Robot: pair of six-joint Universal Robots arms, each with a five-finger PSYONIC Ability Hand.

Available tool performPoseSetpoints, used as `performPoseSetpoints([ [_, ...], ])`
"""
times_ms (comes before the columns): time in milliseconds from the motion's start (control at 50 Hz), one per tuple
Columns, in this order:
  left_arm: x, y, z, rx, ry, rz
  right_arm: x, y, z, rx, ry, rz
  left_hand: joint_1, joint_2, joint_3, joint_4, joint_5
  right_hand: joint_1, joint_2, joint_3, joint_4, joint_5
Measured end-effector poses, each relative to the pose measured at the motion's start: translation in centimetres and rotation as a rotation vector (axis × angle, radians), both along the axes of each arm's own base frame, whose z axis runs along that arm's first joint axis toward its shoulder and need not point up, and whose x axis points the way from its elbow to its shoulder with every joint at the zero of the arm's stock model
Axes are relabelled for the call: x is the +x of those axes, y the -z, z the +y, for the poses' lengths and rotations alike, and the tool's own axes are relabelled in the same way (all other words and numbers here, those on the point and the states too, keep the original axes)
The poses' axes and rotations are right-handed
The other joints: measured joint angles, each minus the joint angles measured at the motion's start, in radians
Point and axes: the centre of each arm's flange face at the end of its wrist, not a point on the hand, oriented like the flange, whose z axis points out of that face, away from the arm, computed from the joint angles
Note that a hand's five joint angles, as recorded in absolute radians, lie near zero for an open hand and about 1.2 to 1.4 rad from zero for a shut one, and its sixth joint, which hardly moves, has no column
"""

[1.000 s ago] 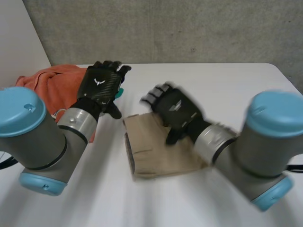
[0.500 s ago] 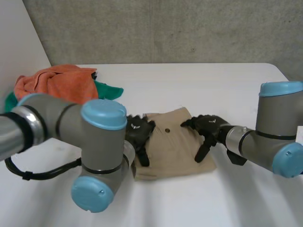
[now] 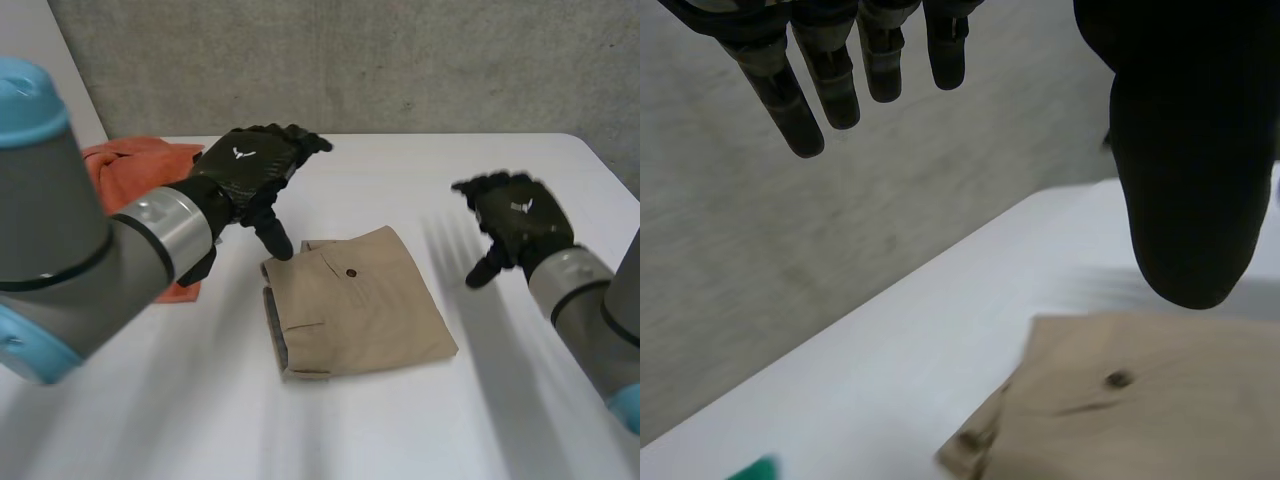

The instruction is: Fold the laundry.

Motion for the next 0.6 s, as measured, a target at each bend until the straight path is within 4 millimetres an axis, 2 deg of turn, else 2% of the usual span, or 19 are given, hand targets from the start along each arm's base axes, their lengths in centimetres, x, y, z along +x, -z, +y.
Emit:
performPoseSetpoints([
  [200,0.4,-0.8,4.0,0.19,0.364,0.012,0.6,6.0,3.0,0.407,-0.091,-0.202,0.0,0.0,0.0,0.0,0.0,0.0,0.0,0.0,0.0,0.0],
  [300,0.3,-0.5,4.9,0.217,0.418,0.008,1.6,7.9,3.2,0.445,-0.119,-0.219,0.0,0.0,0.0,0.0,0.0,0.0,0.0,0.0,0.0,0.0],
  [400,0.1,0.0,5.1,0.201,0.407,0.003,2.7,8.9,2.8,0.416,-0.131,-0.207,0.0,0.0,0.0,0.0,0.0,0.012,0.012,0.01,0.009,0.01],
  [440,0.0,0.3,5.0,0.191,0.398,0.002,3.2,9.1,2.5,0.399,-0.133,-0.202,0.0,0.0,0.0,0.0,0.0,0.201,0.214,0.204,0.201,0.201],
  [500,-0.2,0.5,4.9,0.175,0.384,0.004,3.8,9.3,1.8,0.363,-0.131,-0.202,0.0,0.0,0.0,0.0,0.0,0.658,0.788,0.743,0.759,0.7],
  [560,-0.3,0.6,4.8,0.163,0.375,0.007,4.1,9.0,0.6,0.309,-0.115,-0.213,0.0,0.0,0.0,0.0,0.0,0.847,0.962,0.906,0.932,0.845],
  [600,-0.3,0.6,4.7,0.156,0.369,0.01,4.1,8.6,-0.1,0.272,-0.101,-0.223,0.0,0.0,0.0,0.0,0.0,0.859,0.971,0.917,0.95,0.868],
])
